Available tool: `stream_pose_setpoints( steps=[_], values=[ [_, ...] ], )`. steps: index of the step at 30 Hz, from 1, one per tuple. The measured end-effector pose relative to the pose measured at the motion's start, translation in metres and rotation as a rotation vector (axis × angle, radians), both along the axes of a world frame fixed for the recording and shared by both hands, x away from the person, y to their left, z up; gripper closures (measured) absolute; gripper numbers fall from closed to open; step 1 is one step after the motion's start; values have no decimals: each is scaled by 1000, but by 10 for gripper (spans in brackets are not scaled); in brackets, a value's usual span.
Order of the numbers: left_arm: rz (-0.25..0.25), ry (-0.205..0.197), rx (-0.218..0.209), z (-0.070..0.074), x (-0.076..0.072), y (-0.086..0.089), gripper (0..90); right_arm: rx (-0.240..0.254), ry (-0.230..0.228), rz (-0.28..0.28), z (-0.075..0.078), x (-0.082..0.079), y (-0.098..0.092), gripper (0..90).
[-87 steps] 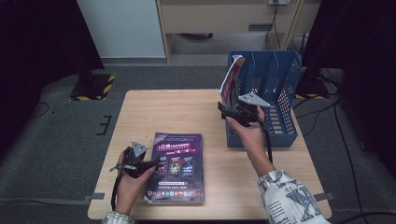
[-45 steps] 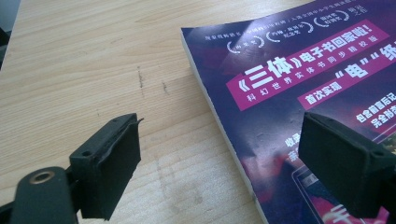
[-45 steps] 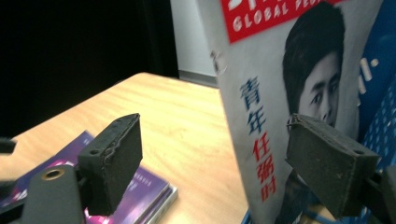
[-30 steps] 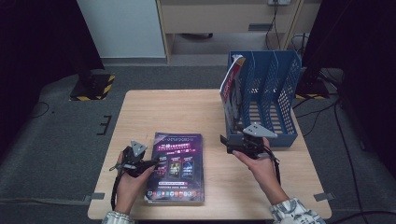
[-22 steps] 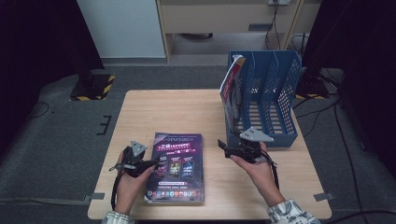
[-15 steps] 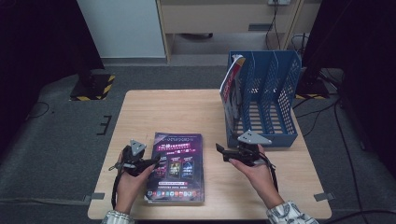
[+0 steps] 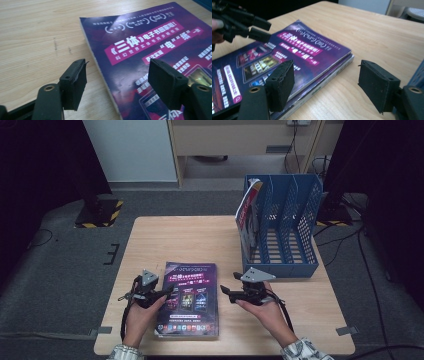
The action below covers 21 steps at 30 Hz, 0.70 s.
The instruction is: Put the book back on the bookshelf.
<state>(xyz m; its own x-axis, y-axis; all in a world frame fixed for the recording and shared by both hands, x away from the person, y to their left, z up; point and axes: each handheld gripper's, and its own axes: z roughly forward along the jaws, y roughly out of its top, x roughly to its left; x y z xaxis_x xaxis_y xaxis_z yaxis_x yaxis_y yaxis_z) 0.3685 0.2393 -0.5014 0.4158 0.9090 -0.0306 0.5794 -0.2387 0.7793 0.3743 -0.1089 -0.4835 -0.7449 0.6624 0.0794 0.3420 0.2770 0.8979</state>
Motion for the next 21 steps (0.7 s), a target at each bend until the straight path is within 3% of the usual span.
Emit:
stream_pose_setpoints(
  steps=[5,13,16,21],
  values=[
    [-24,22,23,-4,1,-5,332,-15,16,13,-5,0,4,273],
    [10,43,-38,-8,4,0,269,-49,27,34,-9,-2,10,251],
    [5,62,-68,-10,5,1,246,-55,28,36,-10,-2,11,247],
    [-11,71,-81,-11,5,-1,255,-60,32,38,-10,-2,10,243]
  ],
)
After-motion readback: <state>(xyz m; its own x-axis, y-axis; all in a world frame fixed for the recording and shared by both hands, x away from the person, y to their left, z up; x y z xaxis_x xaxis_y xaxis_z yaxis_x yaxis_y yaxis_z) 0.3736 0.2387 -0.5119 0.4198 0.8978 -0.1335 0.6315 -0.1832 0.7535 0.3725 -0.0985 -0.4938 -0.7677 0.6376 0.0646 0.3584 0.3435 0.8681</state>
